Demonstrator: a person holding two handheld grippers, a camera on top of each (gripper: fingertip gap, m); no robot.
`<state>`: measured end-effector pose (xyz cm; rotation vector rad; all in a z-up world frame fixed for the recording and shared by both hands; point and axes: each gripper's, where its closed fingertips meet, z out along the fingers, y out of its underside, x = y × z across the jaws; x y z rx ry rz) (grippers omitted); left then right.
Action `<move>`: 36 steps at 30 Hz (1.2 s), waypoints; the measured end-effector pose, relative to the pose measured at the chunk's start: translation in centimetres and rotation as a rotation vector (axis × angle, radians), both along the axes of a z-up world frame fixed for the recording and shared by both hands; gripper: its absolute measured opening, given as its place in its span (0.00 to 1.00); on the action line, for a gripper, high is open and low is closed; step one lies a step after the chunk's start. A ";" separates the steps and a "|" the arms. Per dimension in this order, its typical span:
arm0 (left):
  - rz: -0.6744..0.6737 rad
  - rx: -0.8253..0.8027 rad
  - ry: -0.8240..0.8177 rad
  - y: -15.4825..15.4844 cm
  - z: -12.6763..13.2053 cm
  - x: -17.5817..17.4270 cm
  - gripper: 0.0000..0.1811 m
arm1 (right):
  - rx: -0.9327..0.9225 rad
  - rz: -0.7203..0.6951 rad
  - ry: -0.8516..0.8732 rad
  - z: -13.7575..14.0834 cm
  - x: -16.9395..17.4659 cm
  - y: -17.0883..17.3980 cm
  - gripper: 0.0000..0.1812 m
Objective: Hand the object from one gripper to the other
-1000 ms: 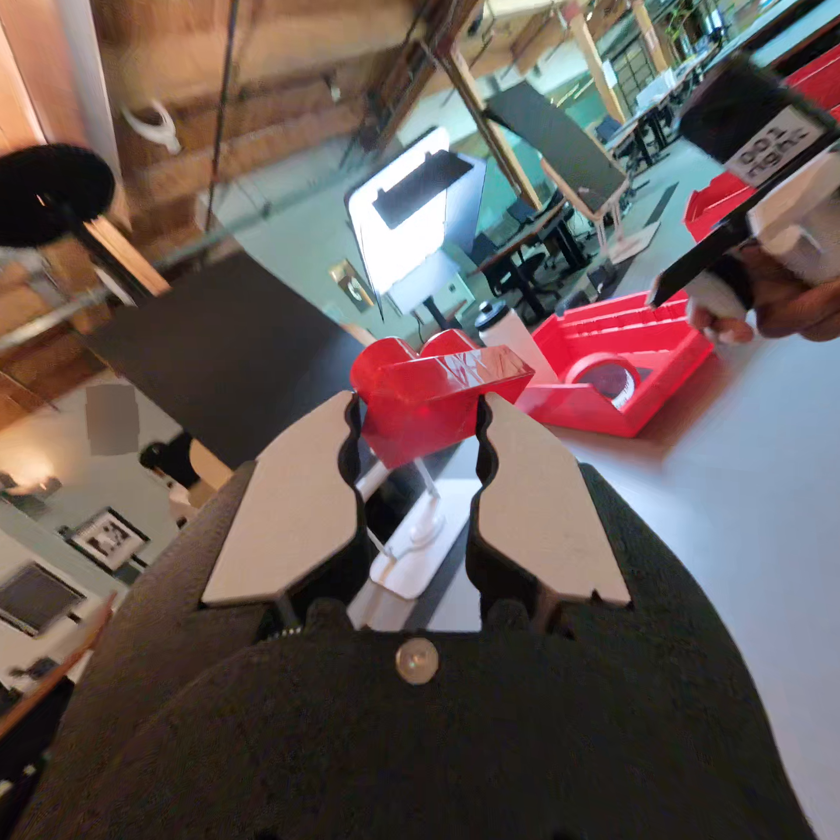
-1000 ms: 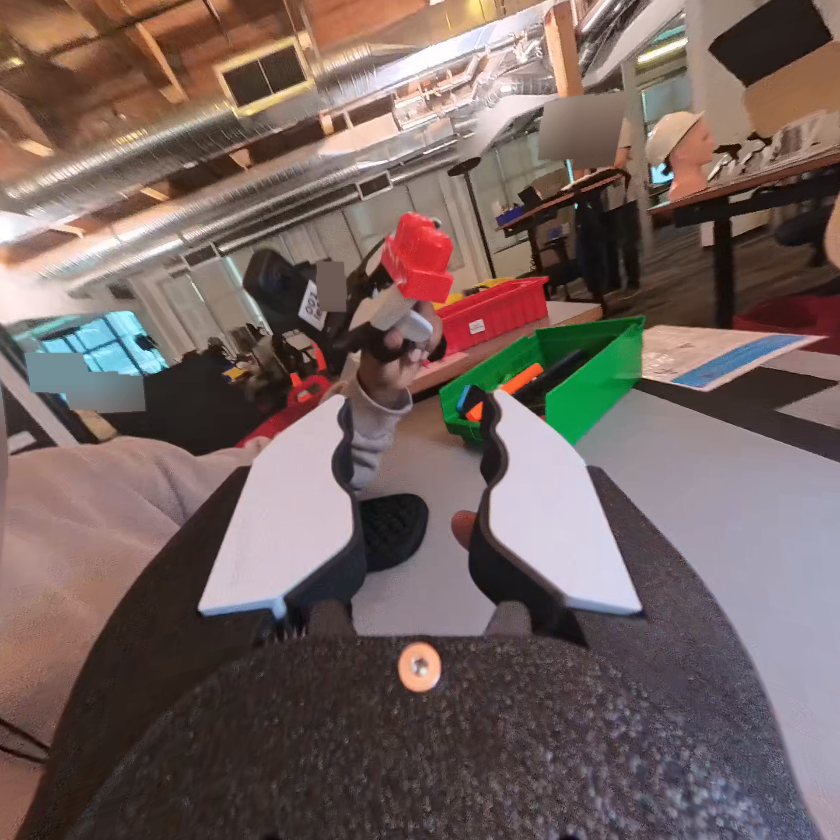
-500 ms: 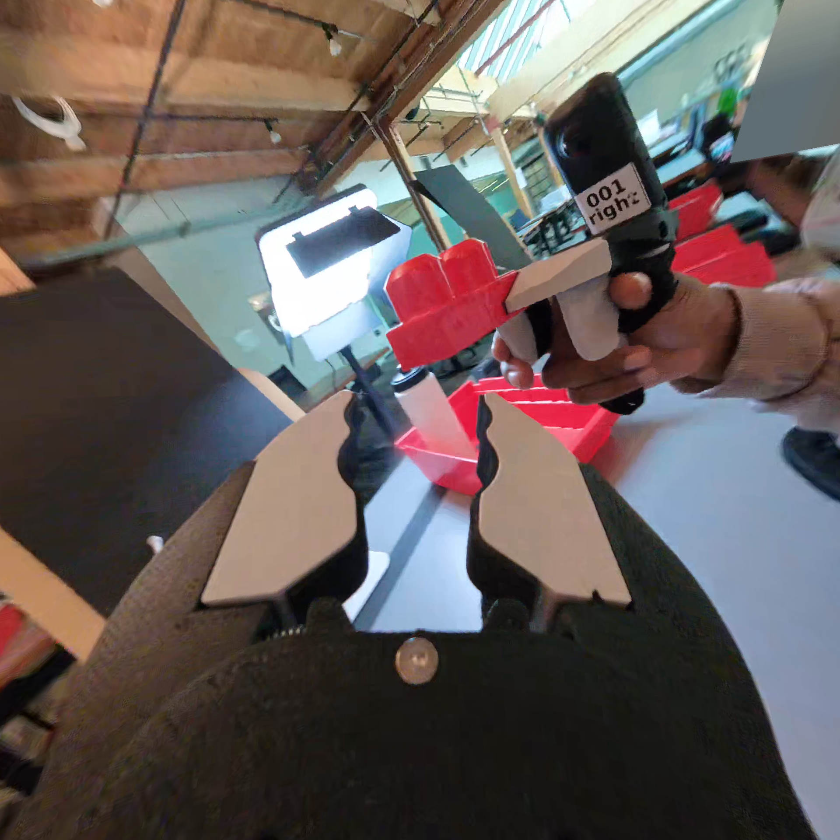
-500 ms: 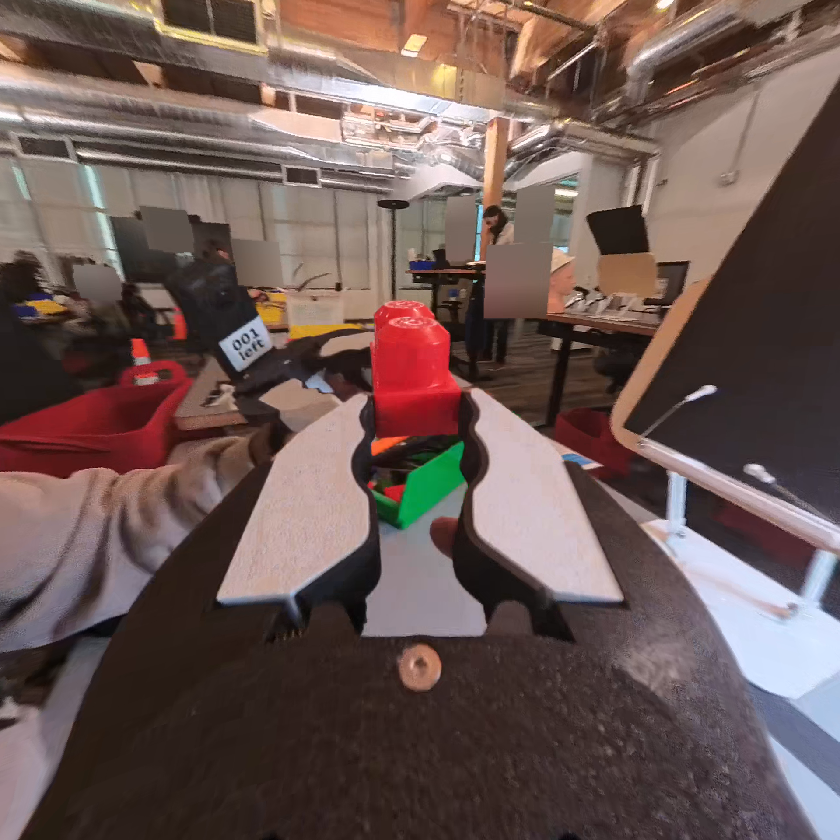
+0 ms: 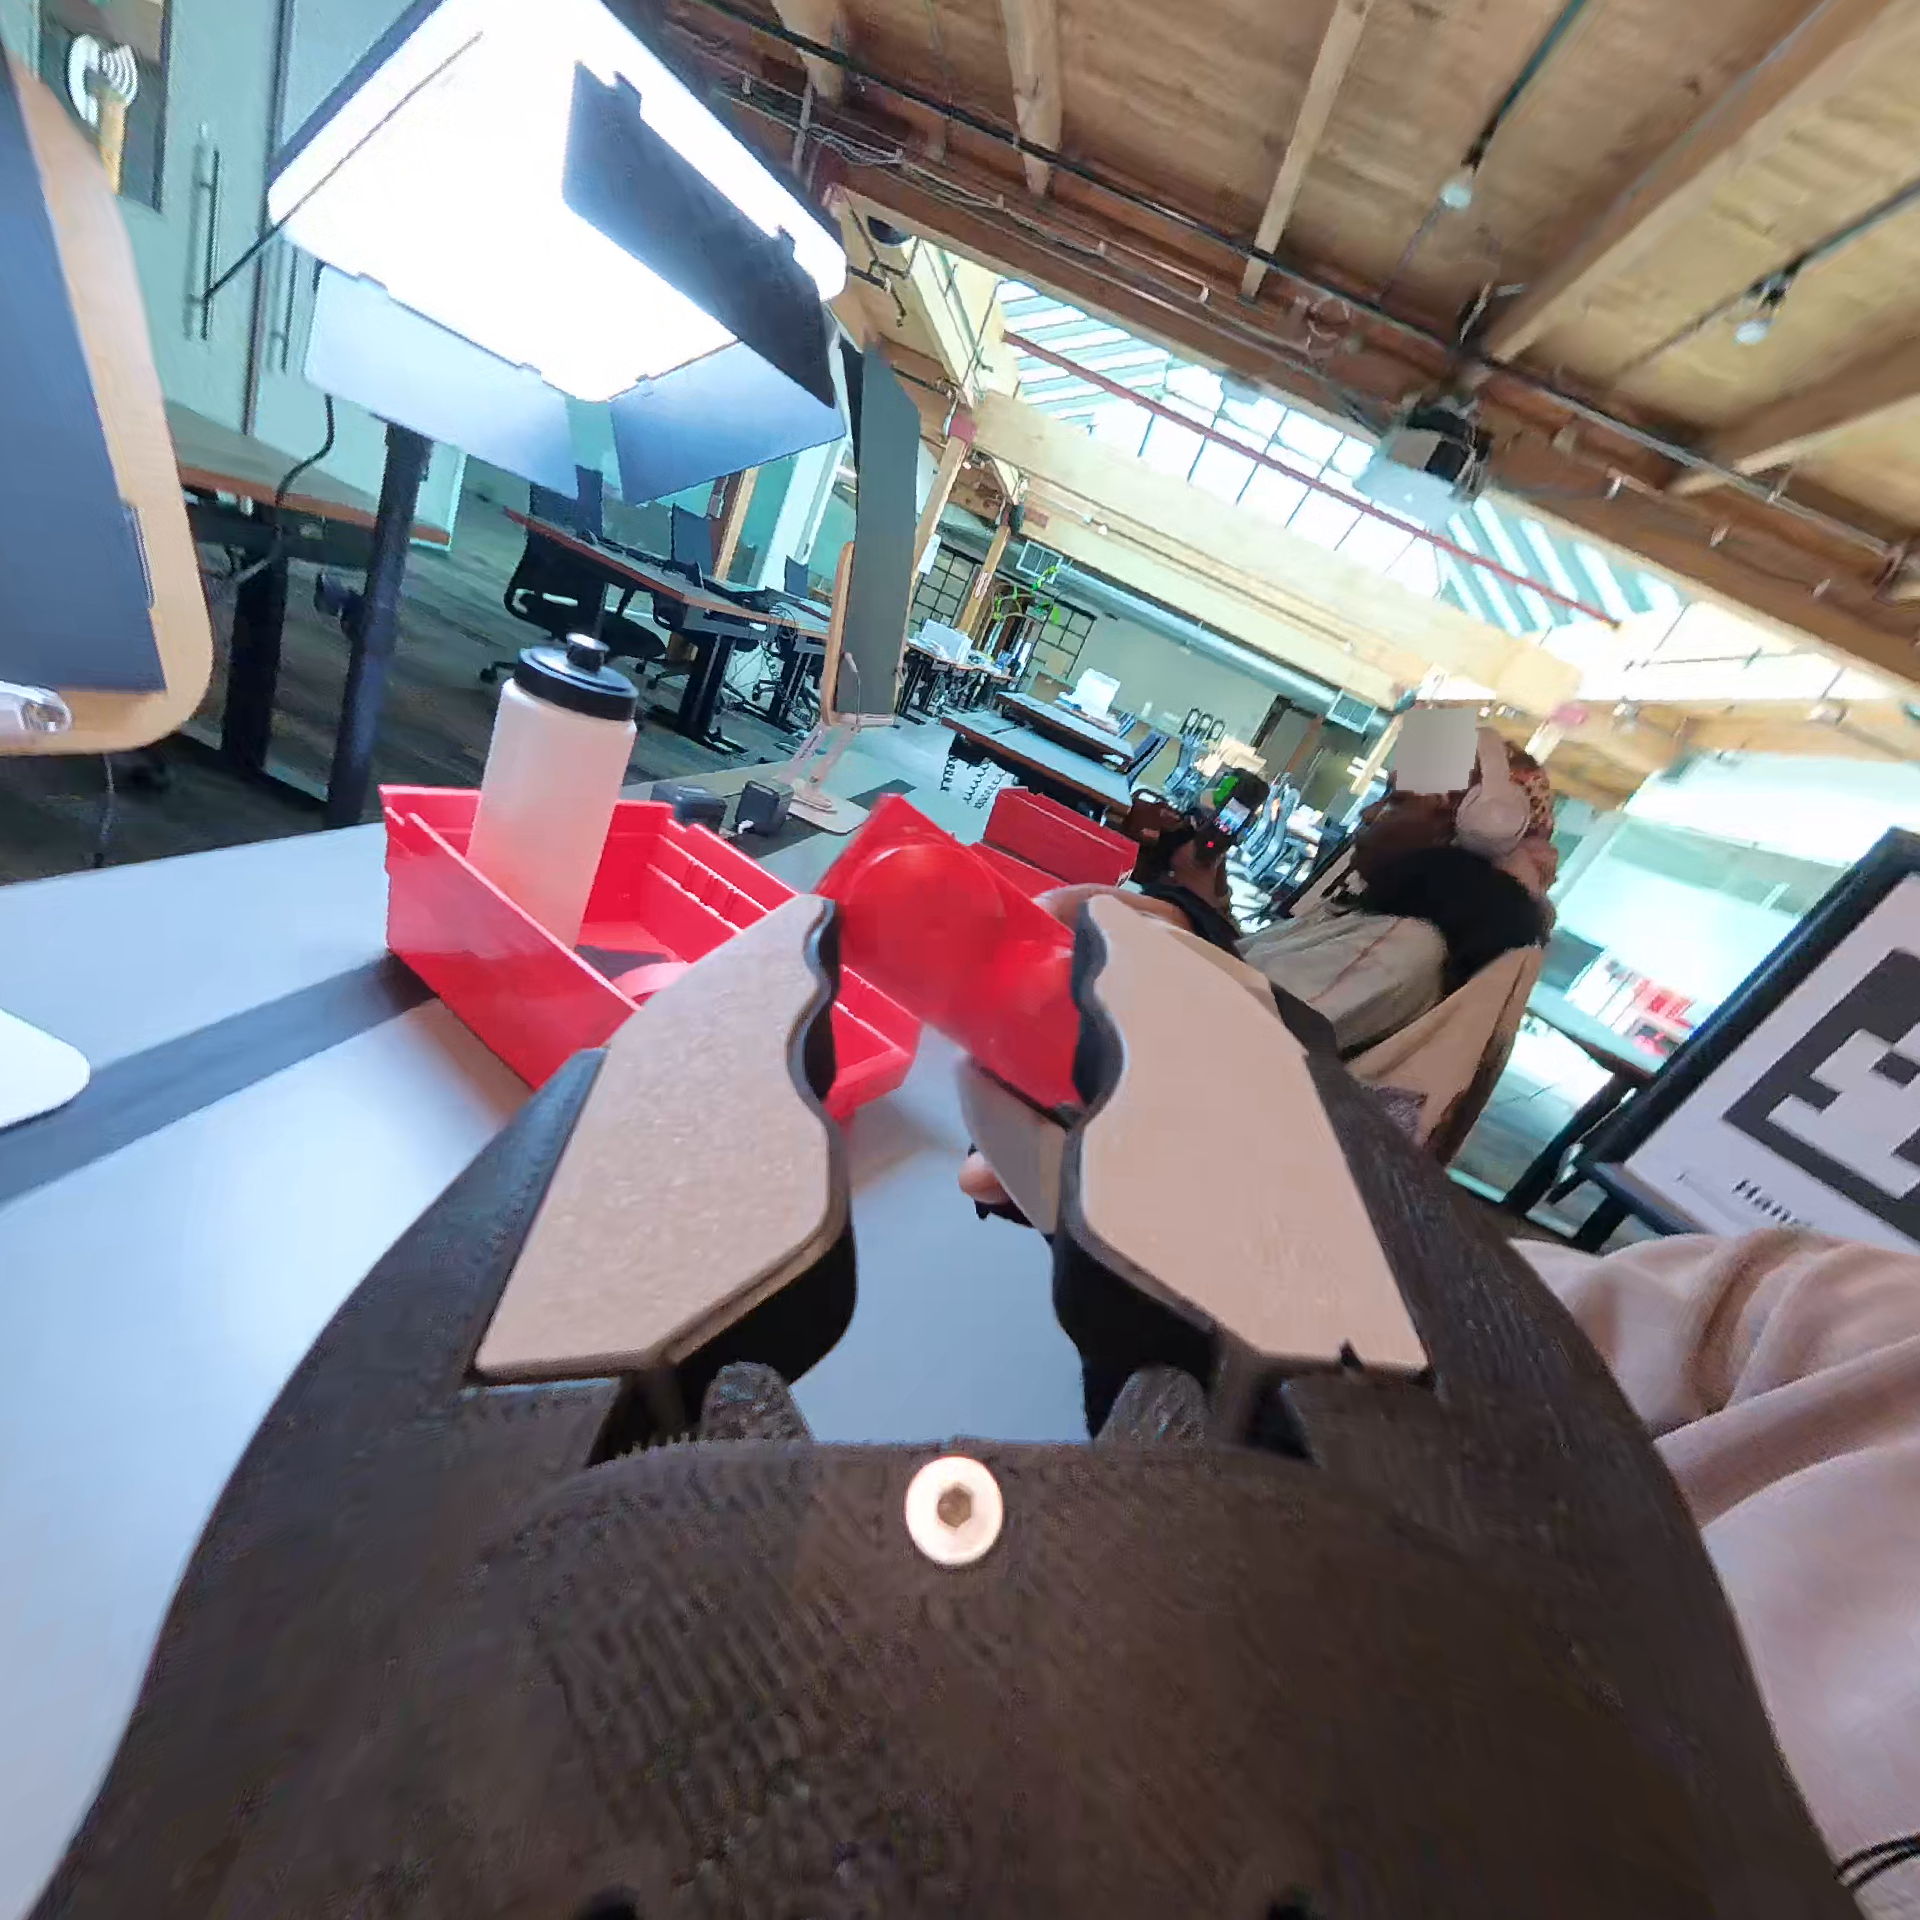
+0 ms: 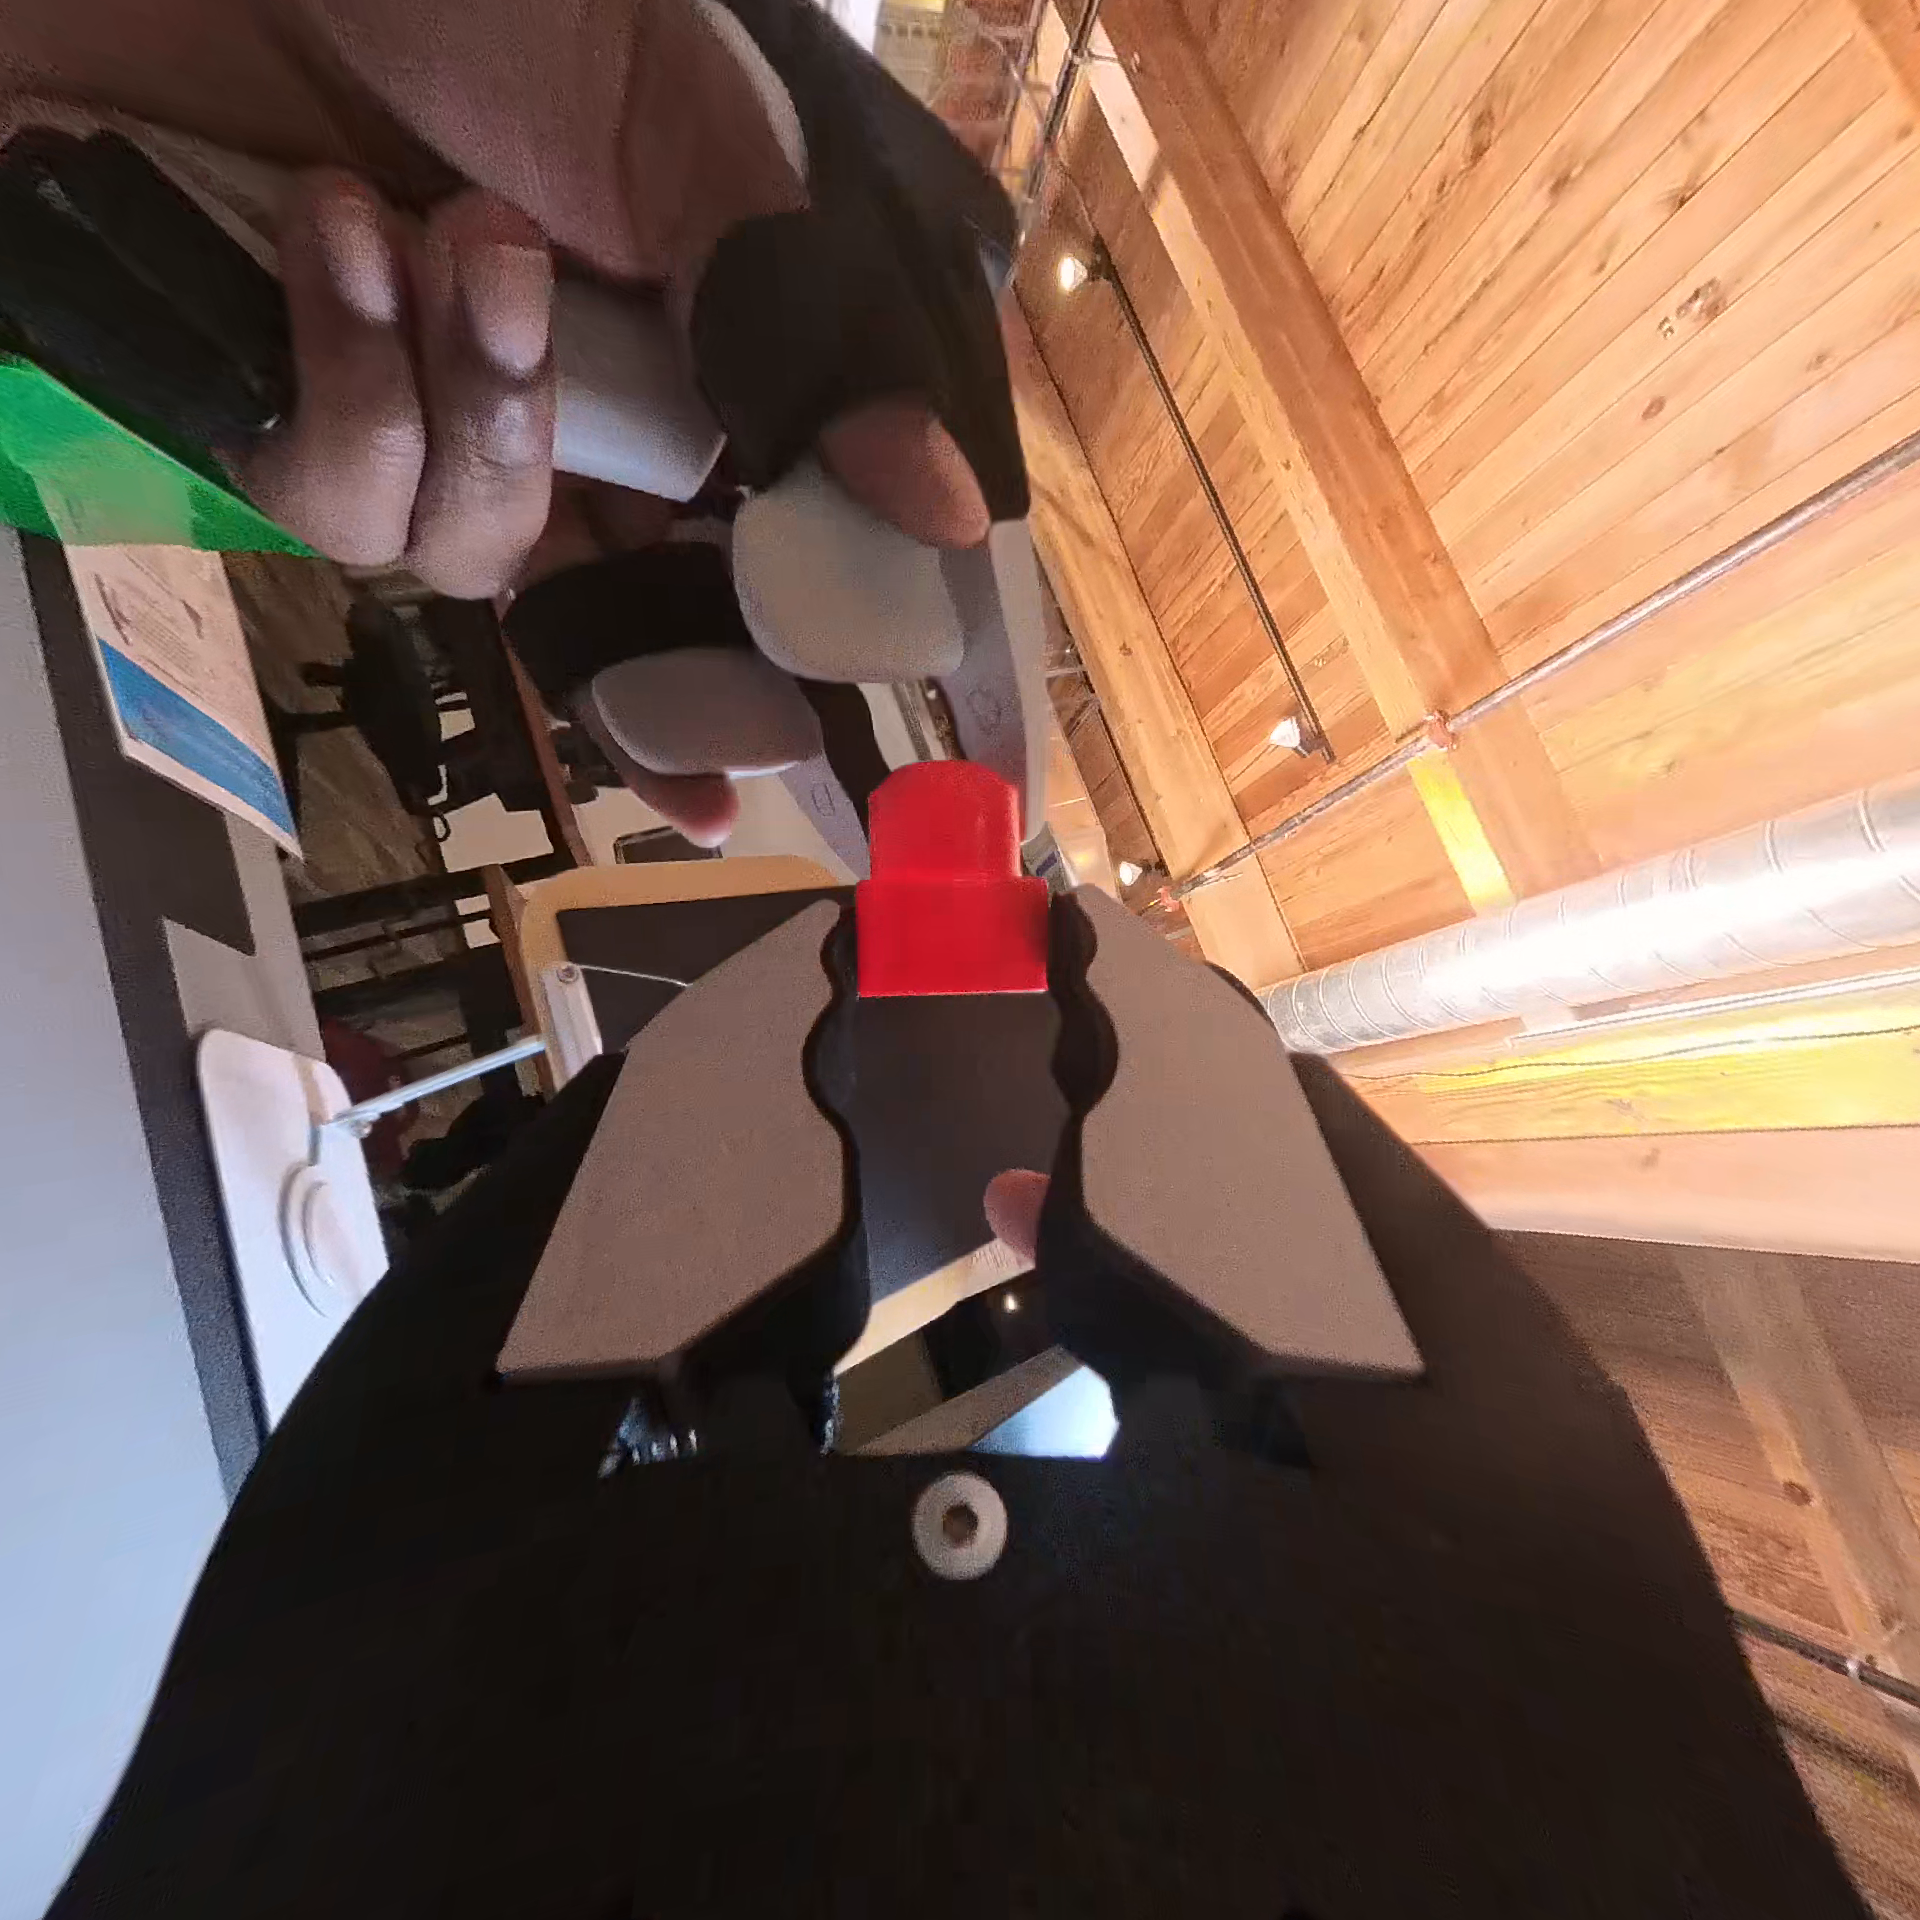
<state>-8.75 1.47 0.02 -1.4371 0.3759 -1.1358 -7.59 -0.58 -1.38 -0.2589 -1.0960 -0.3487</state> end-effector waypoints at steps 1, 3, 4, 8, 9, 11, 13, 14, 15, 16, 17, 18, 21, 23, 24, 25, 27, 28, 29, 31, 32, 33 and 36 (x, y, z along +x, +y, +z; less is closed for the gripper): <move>-0.001 -0.018 -0.017 0.3 -0.3 -0.3 0.18 | -0.011 0.007 -0.001 -0.1 -0.1 -0.1 0.19; -0.023 -0.025 -0.015 0.4 -0.7 -0.6 0.16 | -0.057 0.008 -0.021 -0.4 -0.3 0.1 0.20; -0.036 -0.018 -0.008 0.4 -0.8 -0.6 0.16 | -0.082 0.028 -0.024 -0.5 -0.3 0.0 0.20; -0.044 0.092 0.030 0.1 -0.3 -1.1 0.16 | -0.307 0.218 -0.112 -1.5 -0.9 -1.6 0.21; -0.040 0.142 0.048 -0.1 0.0 -1.5 0.16 | -0.467 0.286 -0.126 -1.5 -1.0 -1.7 0.24; -0.058 0.262 0.071 -1.2 0.9 -2.1 0.16 | -0.888 0.437 -0.150 -1.4 -1.1 -2.0 0.33; -0.118 0.385 0.072 -3.1 1.9 -2.1 0.16 | -1.286 0.695 -0.227 -1.0 -0.6 -4.0 0.37; -0.149 0.442 0.066 -4.0 2.3 -2.0 0.16 | -1.445 0.829 -0.247 -0.5 -0.2 -4.8 0.38; -0.174 0.490 0.060 -4.9 2.6 -1.7 0.16 | -1.577 0.952 -0.260 0.0 0.3 -5.4 0.38; -0.187 0.524 0.065 -5.5 2.7 -1.4 0.16 | -1.685 1.064 -0.257 0.6 0.6 -5.7 0.38; -0.189 0.545 0.088 -5.7 2.6 -0.9 0.16 | -1.775 1.144 -0.248 0.9 0.7 -5.8 0.37; -0.190 0.561 0.123 -5.8 2.2 -0.3 0.16 | -1.848 1.192 -0.248 0.8 0.5 -5.9 0.36; -0.194 0.578 0.194 -5.9 1.3 1.1 0.16 | -1.944 1.135 -0.211 -0.3 -0.8 -5.2 0.24; -0.156 0.556 0.210 -5.2 1.2 1.1 0.16 | -1.917 1.120 -0.171 -0.1 -0.7 -4.6 0.22; -0.129 0.535 0.227 -4.7 1.0 0.9 0.16 | -1.893 1.086 -0.143 0.0 -0.6 -3.9 0.22; -0.095 0.511 0.252 -4.1 0.8 0.8 0.15 | -1.842 1.036 -0.113 0.1 -0.3 -3.0 0.21; -0.052 0.449 0.253 -3.1 0.6 0.4 0.15 | -1.668 0.886 -0.061 0.2 0.2 -1.2 0.21; -0.051 0.406 0.230 -2.8 0.7 0.2 0.16 | -1.562 0.789 -0.031 0.2 0.5 -0.2 0.21; -0.061 0.354 0.206 -2.5 0.7 0.1 0.17 | -1.446 0.685 -0.015 0.2 0.8 0.8 0.21; -0.066 0.244 0.183 -1.7 0.2 0.0 0.22 | -1.195 0.486 0.003 0.2 1.4 2.4 0.21; -0.060 0.209 0.181 -1.4 -0.1 0.1 0.25 | -1.074 0.394 -0.006 0.0 1.5 2.9 0.21; -0.038 0.187 0.184 -1.0 -0.4 0.1 0.29 | -0.966 0.311 -0.022 -0.3 1.4 3.2 0.21; -0.006 0.170 0.218 -0.5 -1.1 0.7 0.34 | -0.671 0.081 -0.091 -1.5 0.8 3.8 0.21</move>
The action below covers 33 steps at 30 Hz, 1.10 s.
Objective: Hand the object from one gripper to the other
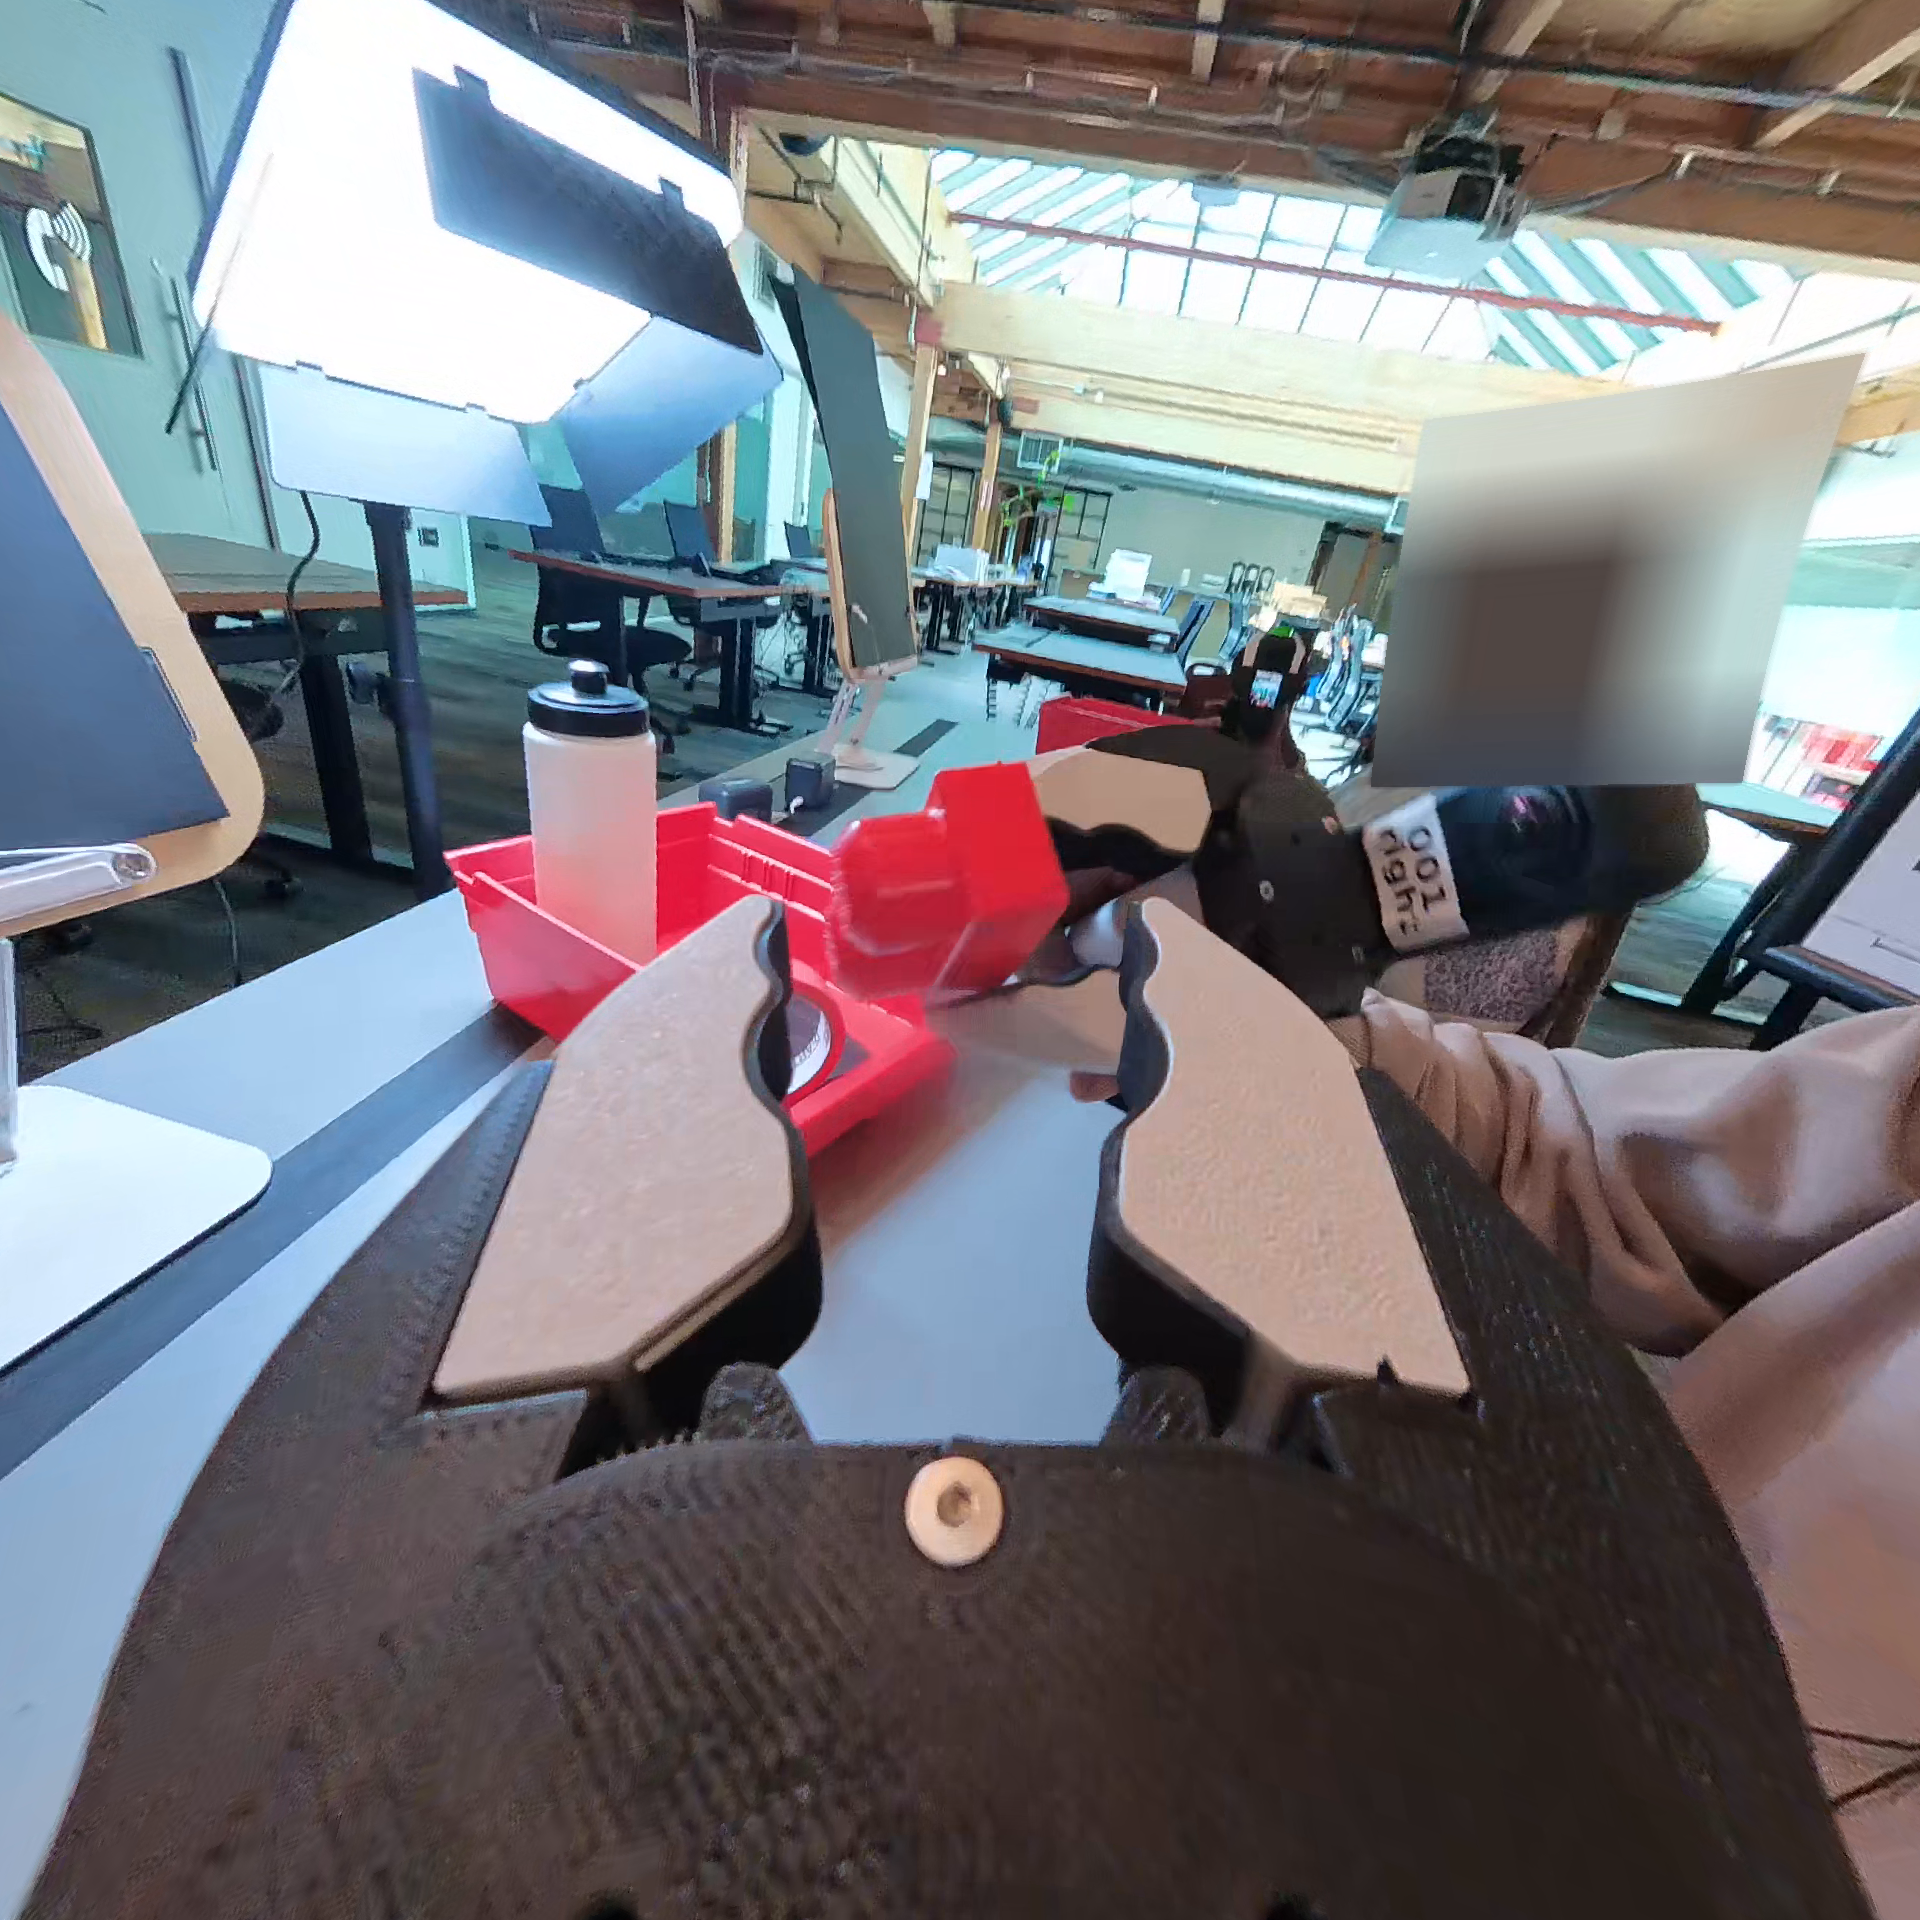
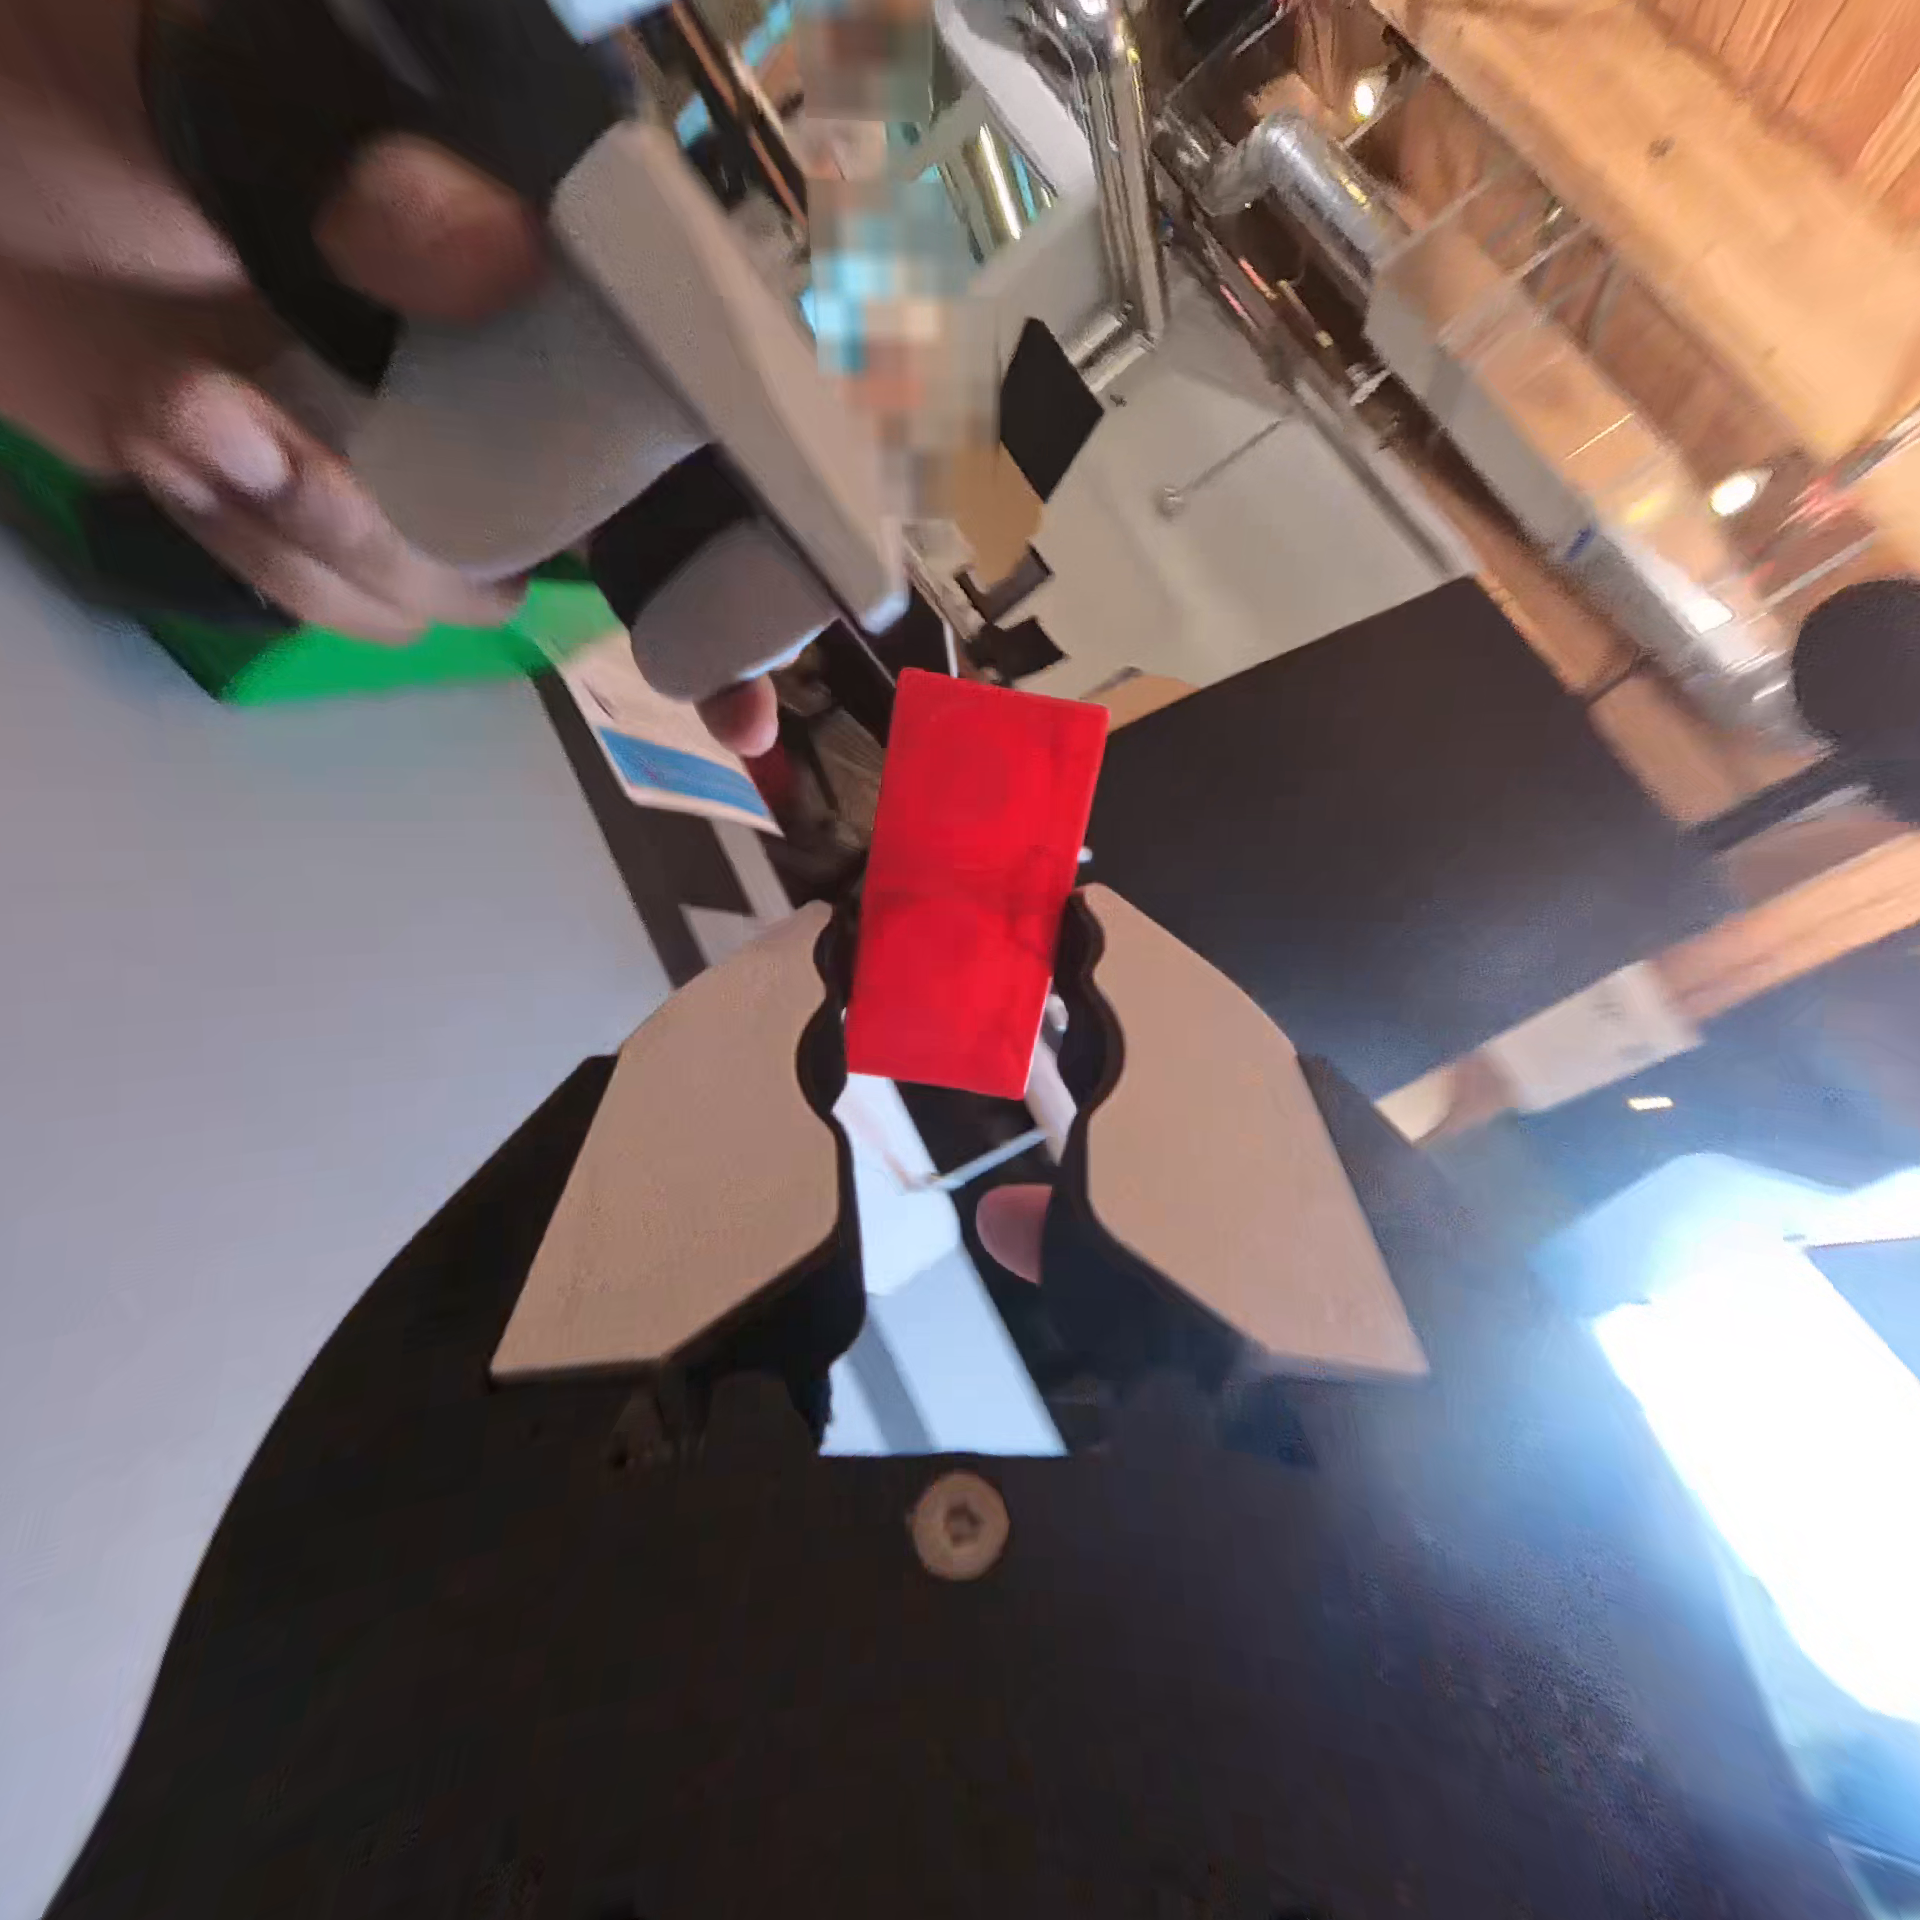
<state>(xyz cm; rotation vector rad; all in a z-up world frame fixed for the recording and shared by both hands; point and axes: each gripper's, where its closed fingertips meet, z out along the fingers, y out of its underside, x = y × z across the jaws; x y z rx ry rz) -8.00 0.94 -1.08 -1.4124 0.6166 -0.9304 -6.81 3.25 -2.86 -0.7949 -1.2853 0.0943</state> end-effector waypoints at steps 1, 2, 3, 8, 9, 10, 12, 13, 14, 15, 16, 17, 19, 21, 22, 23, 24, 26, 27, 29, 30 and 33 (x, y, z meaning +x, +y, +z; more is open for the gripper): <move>0.010 -0.012 0.029 0.1 -0.5 0.2 0.33 | 0.104 -0.047 -0.035 -0.3 -0.2 0.0 0.21; 0.038 -0.021 0.070 0.4 -1.0 0.3 0.31 | 0.204 -0.075 -0.066 -0.5 -0.5 -0.2 0.21; 0.072 -0.016 0.122 0.8 -1.6 0.2 0.27 | 0.288 -0.089 -0.090 -0.7 -0.7 -0.5 0.21; 0.068 0.124 0.258 0.2 -1.7 -0.2 0.23 | 0.220 0.017 -0.038 -0.1 -0.8 -1.7 0.20; 0.061 0.188 0.258 -0.2 -1.2 -0.3 0.23 | 0.106 0.095 0.000 0.3 -0.7 -2.3 0.21; 0.045 0.246 0.248 -0.8 -0.7 -0.4 0.23 | -0.041 0.185 0.051 0.9 -0.5 -3.1 0.23; -0.018 0.335 0.172 -2.3 0.7 -0.4 0.23 | -0.370 0.391 0.166 2.7 0.2 -4.5 0.28; -0.052 0.380 0.118 -3.2 1.5 -0.4 0.23 | -0.540 0.513 0.207 3.5 0.7 -5.3 0.28; -0.080 0.415 0.076 -3.9 2.2 -0.5 0.23 | -0.704 0.634 0.240 4.2 1.2 -6.0 0.29; -0.105 0.440 0.055 -4.5 2.6 -0.4 0.23 | -0.854 0.738 0.271 4.8 1.7 -6.2 0.30; -0.122 0.468 0.054 -5.1 2.7 -0.2 0.23 | -0.987 0.828 0.299 5.3 2.1 -6.3 0.31; -0.126 0.500 0.067 -5.5 2.8 0.0 0.23 | -1.112 0.897 0.325 5.5 2.3 -6.1 0.31; -0.119 0.550 0.112 -5.9 2.6 0.5 0.23 | -1.347 0.964 0.303 4.9 1.9 -5.9 0.30; -0.116 0.581 0.152 -6.1 2.3 1.1 0.23 | -1.481 1.033 0.219 3.9 1.4 -6.9 0.33; -0.108 0.595 0.178 -6.1 2.1 1.2 0.23 | -1.516 1.054 0.187 3.6 1.2 -7.5 0.32; -0.094 0.606 0.210 -5.9 1.8 1.3 0.23 | -1.529 1.048 0.146 3.2 0.8 -8.1 0.28; -0.080 0.616 0.234 -5.7 1.5 1.3 0.23 | -1.521 1.002 0.123 2.6 0.4 -8.2 0.25; -0.041 0.604 0.214 -5.2 1.9 0.6 0.21 | -1.454 0.946 0.133 2.3 0.1 -7.8 0.22; -0.009 0.579 0.194 -4.7 2.2 0.2 0.17 | -1.387 0.920 0.164 2.5 0.2 -7.2 0.19; 0.009 0.513 0.133 -4.0 2.6 -0.5 0.23 | -1.205 0.839 0.219 3.0 0.7 -5.9 0.19; 0.003 0.450 0.113 -3.5 2.6 -0.7 0.28 | -1.102 0.774 0.245 3.2 1.0 -5.0 0.19; -0.026 0.266 0.074 -2.2 1.6 -0.4 0.34 | -0.753 0.568 0.331 4.1 1.8 -2.9 0.19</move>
